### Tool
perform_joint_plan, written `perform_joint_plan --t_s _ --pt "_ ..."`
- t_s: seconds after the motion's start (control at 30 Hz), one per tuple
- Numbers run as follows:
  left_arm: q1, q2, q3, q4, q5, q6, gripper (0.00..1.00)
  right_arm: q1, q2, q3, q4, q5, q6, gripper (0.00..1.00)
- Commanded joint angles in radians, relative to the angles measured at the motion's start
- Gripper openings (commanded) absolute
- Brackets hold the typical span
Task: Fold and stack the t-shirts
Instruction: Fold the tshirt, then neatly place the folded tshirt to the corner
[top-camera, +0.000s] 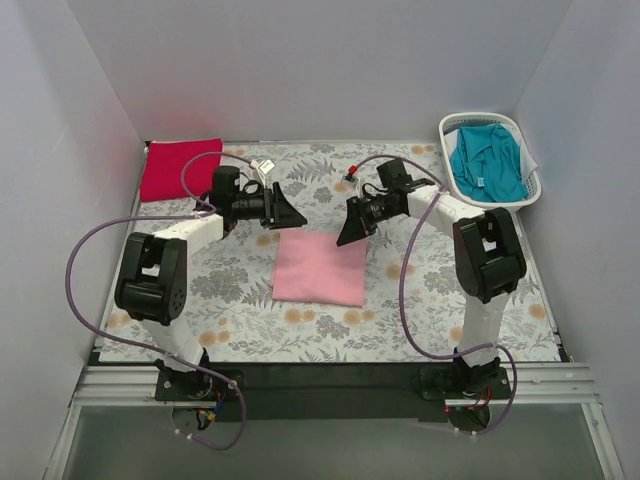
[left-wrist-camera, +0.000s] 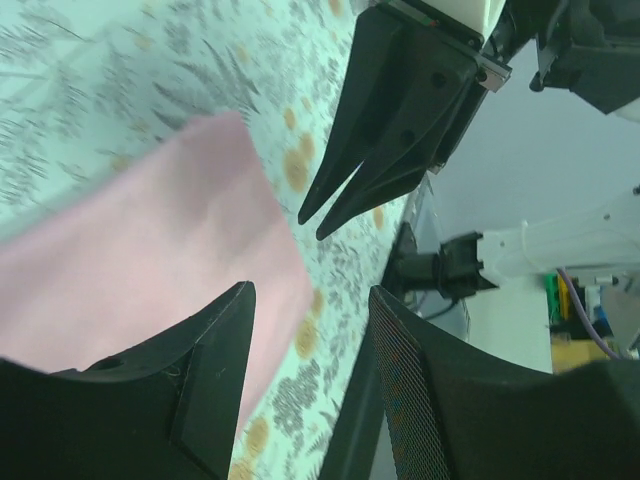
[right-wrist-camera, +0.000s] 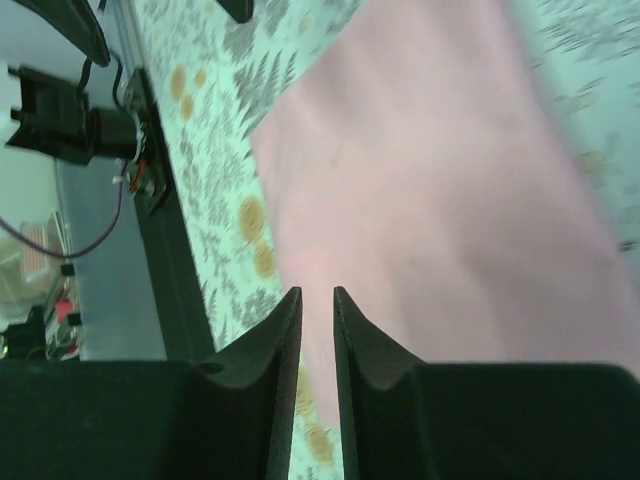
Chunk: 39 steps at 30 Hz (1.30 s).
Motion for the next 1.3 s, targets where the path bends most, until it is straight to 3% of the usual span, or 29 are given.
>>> perform_joint_plan --t_s 0.0,0.13,0.43,0.6,0.67,0.8,0.83,0.9,1.03,1.1,1.27 --pt "0.016 0.110 0.060 0.050 -0.063 -0.016 0.48 -0.053 0.111 0.053 0.065 0.017 0.089 0.25" --pt "0.035 0.239 0.095 0.114 -0.077 -0.080 0.47 -0.097 0.197 0.092 0.099 0.023 0.119 0.25" --pt "0.100 0.363 0.056 0.217 -0.126 -0.163 0.47 -0.151 0.345 0.121 0.137 0.091 0.114 0.22" --pt "0.153 0.392 0.169 0.135 -0.105 -0.093 0.48 -0.180 0.396 0.216 0.136 0.130 0.107 0.21" --pt "0.179 0.376 0.205 0.101 -0.074 -0.058 0.50 -0.180 0.370 0.242 0.136 0.129 0.111 0.27" --pt "0.202 0.252 0.219 -0.022 -0.053 0.013 0.60 -0.176 0.264 0.293 0.133 0.135 0.139 0.50" --pt "0.212 0.165 0.191 -0.023 -0.054 0.021 0.61 -0.174 0.203 0.294 0.134 0.141 0.139 0.65" --pt "0.223 0.066 0.118 -0.054 -0.097 0.059 0.63 -0.153 0.134 0.279 0.130 0.173 0.124 0.73" --pt "0.297 -0.170 0.047 -0.151 -0.151 0.077 0.64 -0.047 -0.065 0.210 0.099 0.328 -0.005 0.75" --pt "0.321 -0.226 0.020 -0.180 -0.154 0.056 0.64 0.060 -0.116 0.164 0.088 0.481 -0.062 0.74" --pt "0.421 -0.336 -0.027 -0.293 -0.149 0.001 0.64 0.330 -0.165 0.129 0.064 0.805 -0.201 0.62"
